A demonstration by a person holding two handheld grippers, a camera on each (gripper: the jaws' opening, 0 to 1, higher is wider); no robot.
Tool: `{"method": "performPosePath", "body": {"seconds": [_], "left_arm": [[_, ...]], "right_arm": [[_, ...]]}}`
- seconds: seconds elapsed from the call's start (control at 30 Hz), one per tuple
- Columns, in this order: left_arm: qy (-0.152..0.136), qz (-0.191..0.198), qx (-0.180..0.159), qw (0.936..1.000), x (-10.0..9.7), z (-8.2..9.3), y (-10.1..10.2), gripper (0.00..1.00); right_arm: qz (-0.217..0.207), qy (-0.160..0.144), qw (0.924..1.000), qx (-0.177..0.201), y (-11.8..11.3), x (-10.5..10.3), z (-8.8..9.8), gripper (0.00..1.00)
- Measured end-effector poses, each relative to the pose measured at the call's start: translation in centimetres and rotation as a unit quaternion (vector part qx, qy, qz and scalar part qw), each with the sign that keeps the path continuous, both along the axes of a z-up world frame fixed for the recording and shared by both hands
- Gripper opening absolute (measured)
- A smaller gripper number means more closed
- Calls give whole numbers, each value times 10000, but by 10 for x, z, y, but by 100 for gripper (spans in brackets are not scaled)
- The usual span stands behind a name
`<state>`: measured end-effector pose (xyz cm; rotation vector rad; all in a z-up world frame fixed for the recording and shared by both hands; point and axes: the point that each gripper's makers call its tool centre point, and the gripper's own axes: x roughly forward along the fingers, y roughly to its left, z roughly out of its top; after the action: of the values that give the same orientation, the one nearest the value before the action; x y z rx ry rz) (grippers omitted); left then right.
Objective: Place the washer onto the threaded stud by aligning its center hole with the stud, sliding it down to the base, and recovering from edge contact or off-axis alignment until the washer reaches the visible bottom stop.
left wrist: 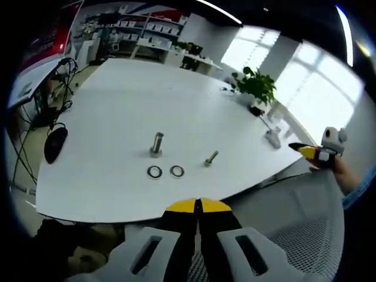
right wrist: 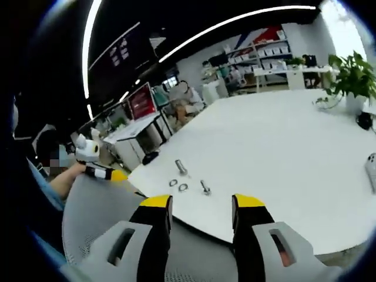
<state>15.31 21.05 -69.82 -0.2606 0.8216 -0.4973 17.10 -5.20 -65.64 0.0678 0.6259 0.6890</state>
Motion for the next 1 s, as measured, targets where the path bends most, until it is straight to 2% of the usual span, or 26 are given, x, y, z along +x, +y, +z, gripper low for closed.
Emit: {"method": "performPosePath", "body": {"seconds": [0.1,0.17,0.2,0.27,0.33,0.4,0.43,0.5,0.57,0.87,0.97,1.0], "left_arm": [[-7,5,6,10000,0,0,0,0],[-19,13,4,10000,1,0,1,0],[-11,19,4,10000,0,0,1,0],[-3,3,5,10000,0,0,0,0],[14,-21,27,10000,0,-1,0,0],[40,-37,19,10000,-1,-1,0,0],[38,-39,20,10000,-1,-1,0,0],[31,0,-9,10000,0,0,0,0],[29,8,-25,10000,1,0,-1,0],[135,28,-74,9999,-2,-2,-1,0],[20,83,-63,9999,2,0,1,0],[75,2,-89,9999,0,0,-2,0]], "right_arm": [[77,190,9998,68,8,-9,-8,40],[143,249,9995,-153,4,-11,-24,38],[75,243,9995,-213,-1,-8,-26,38],[-72,206,9998,31,-6,-3,-21,38],[-72,285,9996,42,-7,-4,-25,37],[-113,574,9983,-26,-9,-7,-36,35],[-180,915,9956,-72,-12,-9,-45,33],[-76,1307,9911,-230,-17,-14,-55,32],[65,1153,9928,-327,-14,-13,-55,32],[151,1382,9900,-224,-10,-21,-58,32],[118,1396,9899,-197,-9,-23,-57,32],[89,1446,9893,-157,-9,-23,-57,32]]}}
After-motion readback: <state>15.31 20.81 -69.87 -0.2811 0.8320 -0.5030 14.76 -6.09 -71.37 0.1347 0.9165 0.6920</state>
